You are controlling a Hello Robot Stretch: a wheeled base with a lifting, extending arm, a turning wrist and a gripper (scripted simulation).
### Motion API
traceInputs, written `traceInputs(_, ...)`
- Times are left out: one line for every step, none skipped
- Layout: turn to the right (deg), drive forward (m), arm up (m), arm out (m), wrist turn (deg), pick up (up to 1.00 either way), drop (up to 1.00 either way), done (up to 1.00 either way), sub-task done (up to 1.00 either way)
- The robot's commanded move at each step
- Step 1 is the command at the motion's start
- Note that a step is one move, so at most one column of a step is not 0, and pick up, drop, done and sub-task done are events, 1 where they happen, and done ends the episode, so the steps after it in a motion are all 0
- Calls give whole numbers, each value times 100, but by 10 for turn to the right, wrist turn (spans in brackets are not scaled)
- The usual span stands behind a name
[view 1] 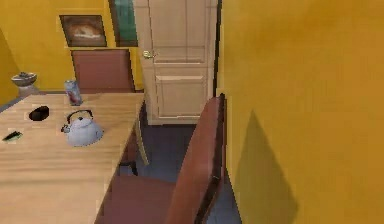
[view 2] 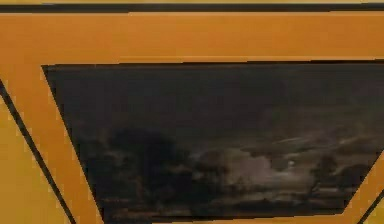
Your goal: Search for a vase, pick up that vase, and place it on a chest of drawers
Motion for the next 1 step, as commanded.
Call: traceInputs(450,0,0,0,0,0,0,0,0)
